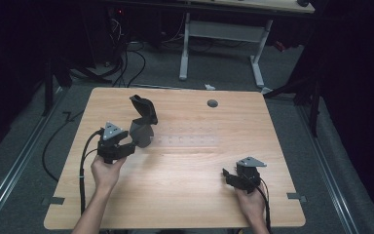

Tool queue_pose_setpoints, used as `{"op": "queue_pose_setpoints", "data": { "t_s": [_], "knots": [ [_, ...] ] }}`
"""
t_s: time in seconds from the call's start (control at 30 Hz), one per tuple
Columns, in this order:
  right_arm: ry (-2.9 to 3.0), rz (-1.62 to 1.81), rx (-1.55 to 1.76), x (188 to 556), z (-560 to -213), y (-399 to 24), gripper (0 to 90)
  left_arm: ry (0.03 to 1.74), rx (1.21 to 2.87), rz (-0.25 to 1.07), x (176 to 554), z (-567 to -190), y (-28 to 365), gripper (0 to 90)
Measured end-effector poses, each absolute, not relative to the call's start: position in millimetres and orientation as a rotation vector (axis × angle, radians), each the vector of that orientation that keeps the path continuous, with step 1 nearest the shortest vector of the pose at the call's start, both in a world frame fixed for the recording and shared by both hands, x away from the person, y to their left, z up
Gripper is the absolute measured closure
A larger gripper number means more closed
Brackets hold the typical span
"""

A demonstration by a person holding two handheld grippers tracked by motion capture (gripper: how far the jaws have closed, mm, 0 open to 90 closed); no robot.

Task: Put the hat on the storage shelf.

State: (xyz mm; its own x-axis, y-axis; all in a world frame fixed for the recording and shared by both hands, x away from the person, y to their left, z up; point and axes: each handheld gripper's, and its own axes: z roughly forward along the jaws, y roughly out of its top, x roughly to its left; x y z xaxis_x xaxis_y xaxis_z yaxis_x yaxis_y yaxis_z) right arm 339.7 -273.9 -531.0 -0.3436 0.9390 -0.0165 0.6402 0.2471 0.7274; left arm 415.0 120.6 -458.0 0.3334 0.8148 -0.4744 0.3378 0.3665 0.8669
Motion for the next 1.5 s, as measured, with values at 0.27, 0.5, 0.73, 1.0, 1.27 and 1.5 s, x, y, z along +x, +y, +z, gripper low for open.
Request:
{"op": "queue_pose_setpoints", "data": {
  "t_s": [0.27,0.5,0.73,1.0,1.27,1.5],
  "knots": [
    [2.071,0.880,1.438,339.7,-531.0,-273.8,36.9,1.248,1.233,0.459,401.6,-464.3,126.7,47.9],
    [2.072,0.880,1.438,339.7,-531.0,-273.8,36.9,1.234,1.249,0.472,391.2,-465.6,129.4,48.4],
    [2.072,0.880,1.438,339.7,-531.0,-273.8,36.8,1.244,1.245,0.454,383.6,-468.5,131.6,48.4],
    [2.072,0.880,1.437,339.6,-531.0,-273.8,36.8,1.244,1.240,0.419,374.3,-471.7,127.6,47.0],
    [2.075,0.881,1.438,339.4,-530.9,-273.6,36.6,1.242,1.242,0.393,366.2,-475.5,122.3,46.0],
    [2.075,0.880,1.437,339.4,-530.9,-273.5,36.6,1.248,1.266,0.362,361.1,-480.5,116.7,43.4]
  ]
}}
